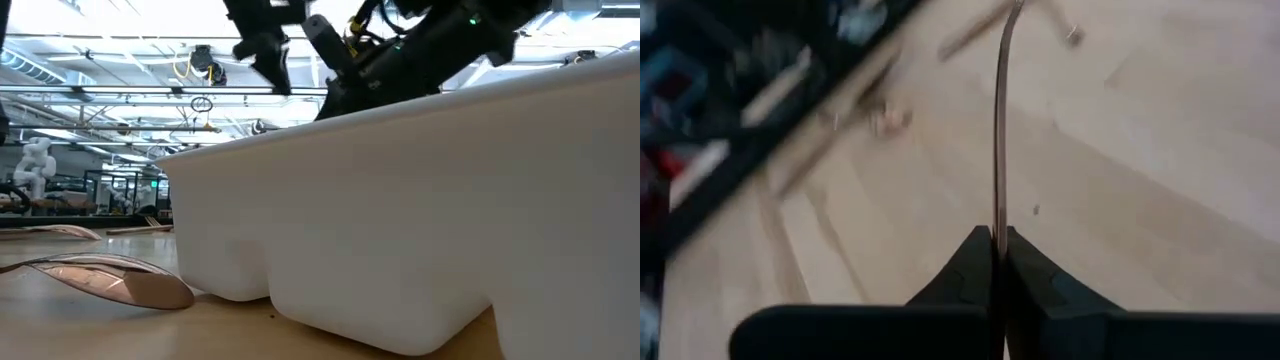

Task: Sort silverware
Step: Put the gold fork into the silverware tray

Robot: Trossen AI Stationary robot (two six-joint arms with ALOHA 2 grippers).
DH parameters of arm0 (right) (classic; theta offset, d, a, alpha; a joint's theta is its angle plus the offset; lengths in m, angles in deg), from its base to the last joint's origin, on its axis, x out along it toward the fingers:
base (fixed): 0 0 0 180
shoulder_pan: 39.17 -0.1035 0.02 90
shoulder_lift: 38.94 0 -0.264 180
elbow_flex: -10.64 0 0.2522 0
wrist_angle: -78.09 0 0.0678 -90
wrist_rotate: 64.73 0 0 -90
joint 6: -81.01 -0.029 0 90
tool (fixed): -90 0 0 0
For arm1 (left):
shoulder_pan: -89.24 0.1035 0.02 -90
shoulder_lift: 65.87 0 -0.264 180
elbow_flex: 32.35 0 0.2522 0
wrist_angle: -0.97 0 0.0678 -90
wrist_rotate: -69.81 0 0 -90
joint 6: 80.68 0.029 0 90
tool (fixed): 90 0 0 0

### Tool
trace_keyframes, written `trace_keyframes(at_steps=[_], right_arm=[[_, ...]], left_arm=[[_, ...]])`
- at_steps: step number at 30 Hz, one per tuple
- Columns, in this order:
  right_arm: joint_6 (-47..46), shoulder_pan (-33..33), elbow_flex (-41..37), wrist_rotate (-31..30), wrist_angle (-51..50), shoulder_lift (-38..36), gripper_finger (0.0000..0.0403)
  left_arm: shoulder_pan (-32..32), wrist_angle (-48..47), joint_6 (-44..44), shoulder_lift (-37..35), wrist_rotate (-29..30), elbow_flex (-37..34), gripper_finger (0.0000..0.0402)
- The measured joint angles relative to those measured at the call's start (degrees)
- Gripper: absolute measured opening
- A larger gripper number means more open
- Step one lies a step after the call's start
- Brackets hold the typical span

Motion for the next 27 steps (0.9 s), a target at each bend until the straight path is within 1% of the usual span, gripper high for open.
trace_keyframes(at_steps=[3,6,8,10,14,16,19,24,27], right_arm=[[-7.40,-2.99,-2.69,-9.71,4.73,-0.02,0.0001],[-18.50,-7.50,-5.75,-20.34,7.57,-0.02,0.0001],[-23.67,-10.91,-6.69,-26.48,9.70,0.00,0.0001],[-25.46,-14.48,-6.46,-34.44,12.14,0.00,0.0000],[-25.10,-21.46,-4.24,-52.38,14.51,0.00,0.0000],[-24.53,-24.29,-2.63,-59.05,14.24,0.00,0.0000],[-21.32,-26.87,0.29,-63.04,14.21,0.00,0.0000],[-13.58,-27.81,7.57,-63.45,14.15,0.07,0.0000],[-10.64,-28.27,11.70,-63.62,14.26,2.29,0.0000]], left_arm=[[2.78,5.16,-4.87,-3.61,-4.03,0.00,0.0062],[5.81,8.36,-10.15,-6.99,-8.32,0.00,0.0062],[7.55,10.11,-12.83,-9.31,-10.37,0.00,0.0062],[8.97,10.66,-14.11,-11.27,-11.39,0.00,0.0062],[11.18,12.19,-15.98,-14.67,-12.15,-0.02,0.0062],[11.89,13.75,-17.58,-16.03,-12.32,-0.02,0.0062],[12.59,14.87,-19.00,-17.52,-13.91,-0.02,0.0062],[12.54,14.51,-19.12,-18.24,-17.62,-0.02,0.0062],[12.55,13.72,-19.75,-18.26,-19.43,-0.02,0.0062]])
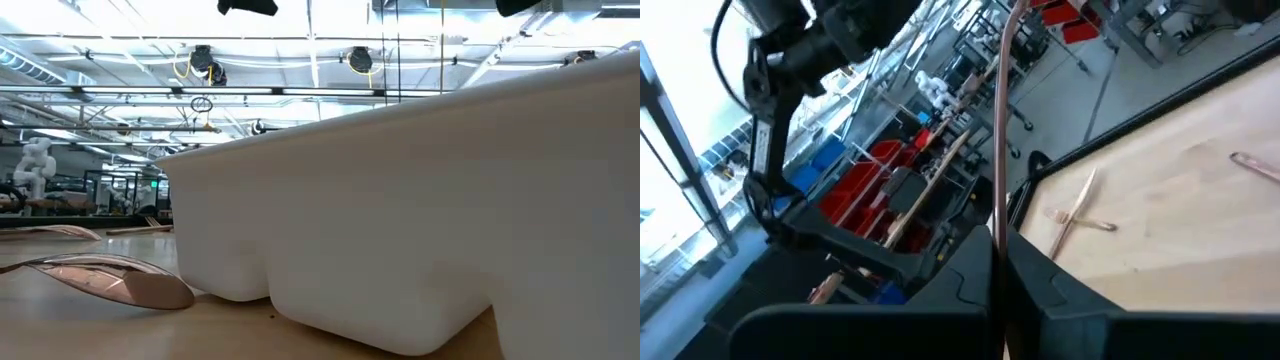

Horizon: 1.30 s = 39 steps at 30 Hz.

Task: Sort silverware
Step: Put the gold fork into the silverware tray

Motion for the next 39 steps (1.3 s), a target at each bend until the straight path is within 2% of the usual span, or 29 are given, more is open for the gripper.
trace_keyframes(at_steps=[8,12,16,18,19,22,23,25,30,34,37,39], right_arm=[[-21.43,-0.27,10.88,0.43,-0.22,16.84,0.0000],[-23.01,0.34,16.58,0.34,-0.07,21.22,0.0000],[-20.52,-0.17,17.40,0.11,0.56,21.38,0.0000],[-18.57,-0.71,17.40,0.12,2.90,21.36,0.0000],[-16.61,-0.93,17.40,0.14,4.70,21.21,0.0000],[-8.70,-0.95,17.40,0.07,10.92,20.69,0.0000],[-5.78,-0.86,17.42,0.07,13.02,20.62,0.0000],[-0.22,-0.78,17.40,0.09,16.04,20.61,0.0000],[4.74,-0.25,17.40,0.13,17.56,20.64,0.0000],[6.04,0.44,17.40,0.11,17.16,20.64,0.0000],[7.35,1.02,17.40,0.17,16.94,20.66,0.0000],[7.67,1.41,17.40,0.17,17.00,20.66,0.0000]], left_arm=[[0.02,-1.07,-1.99,0.00,-0.30,0.00,0.0062],[0.09,-2.62,-0.93,0.00,-0.29,-0.02,0.0062],[0.42,-4.90,0.24,0.00,-0.80,-0.02,0.0062],[0.80,-6.87,3.07,-0.06,-4.96,-1.22,0.0062],[0.90,-7.35,4.31,-0.09,-8.88,-2.45,0.0062],[1.09,-6.31,3.92,0.03,-25.56,-8.04,0.0062],[0.99,-4.27,1.90,0.04,-30.07,-10.27,0.0062],[0.97,4.03,-5.94,0.01,-35.40,-15.49,0.0062],[0.02,28.31,-26.17,0.13,-41.92,-29.04,0.0062],[-1.76,46.52,-37.84,0.50,-42.65,-36.91,0.0062],[-3.92,54.94,-42.96,0.76,-43.02,-40.09,0.0062],[-5.63,56.70,-44.30,1.20,-43.93,-40.89,0.0062]])
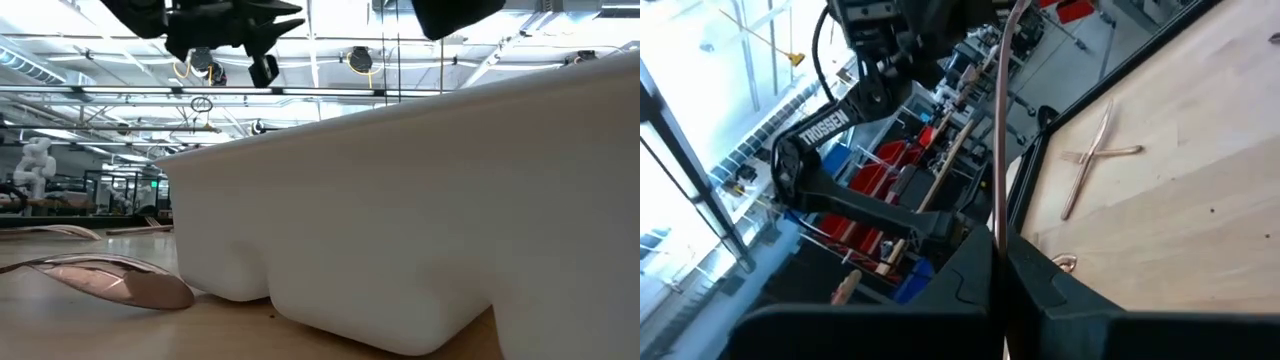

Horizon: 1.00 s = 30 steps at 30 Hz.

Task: Sort silverware
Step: Put the gold fork into the silverware tray

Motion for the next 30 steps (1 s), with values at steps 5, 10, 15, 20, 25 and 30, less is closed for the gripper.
trace_keyframes(at_steps=[5,10,15,20,25,30], right_arm=[[0.83,1.29,0.00,0.02,-1.11,0.00,0.0000],[1.38,1.93,0.00,0.06,-1.45,0.00,0.0000],[2.03,1.95,0.00,0.13,-1.55,0.02,0.0000],[2.19,1.95,0.00,0.13,-1.68,0.04,0.0000],[2.38,1.89,-0.01,0.16,-1.69,0.04,0.0000],[2.45,1.83,-0.02,0.22,-1.71,0.04,0.0000]], left_arm=[[-5.46,2.49,-0.02,1.04,-1.85,-0.12,0.0062],[-9.11,4.73,0.71,1.03,-1.23,-0.11,0.0062],[-11.63,5.33,4.13,1.03,-1.20,-0.11,0.0062],[-13.63,4.42,4.63,1.03,4.09,-0.05,0.0062],[-14.24,1.36,7.08,1.07,18.60,-0.06,0.0062],[-14.00,0.52,0.43,1.07,14.50,0.04,0.0062]])
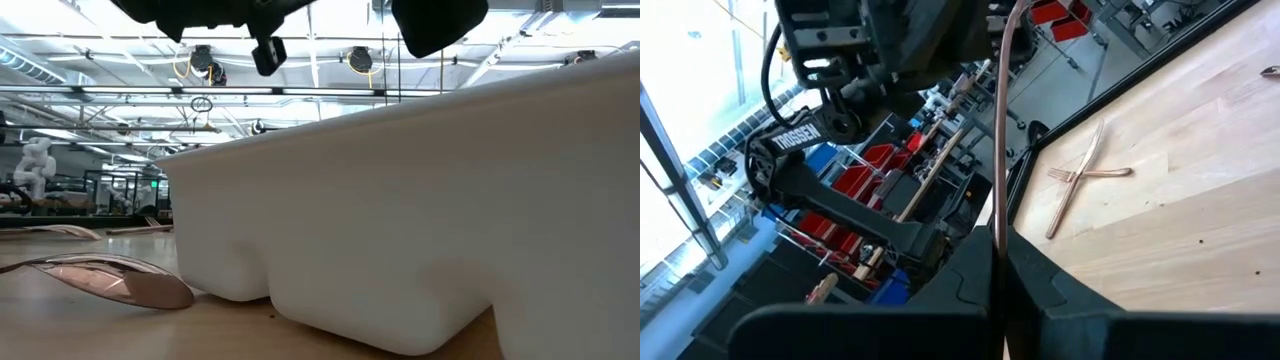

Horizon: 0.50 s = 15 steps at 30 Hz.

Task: Sort silverware
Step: Put the gold fork into the silverware tray

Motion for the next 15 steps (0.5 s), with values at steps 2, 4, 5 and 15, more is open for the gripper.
trace_keyframes(at_steps=[2,4,5,15], right_arm=[[0.29,-0.04,0.00,0.00,-0.57,0.00,0.0000],[0.56,-0.02,-0.04,0.20,-0.78,0.02,0.0000],[0.61,-0.02,-0.04,0.23,-0.86,0.02,0.0000],[1.13,-0.03,-0.04,1.87,-1.13,0.02,0.0000]], left_arm=[[-0.39,0.43,0.59,1.00,-2.68,0.10,0.0062],[-0.61,-0.44,2.90,1.51,-7.55,-0.08,0.0064],[-0.82,-0.23,4.05,1.80,-9.42,-0.18,0.0066],[-2.11,9.79,2.76,6.25,-14.67,0.09,0.0151]])
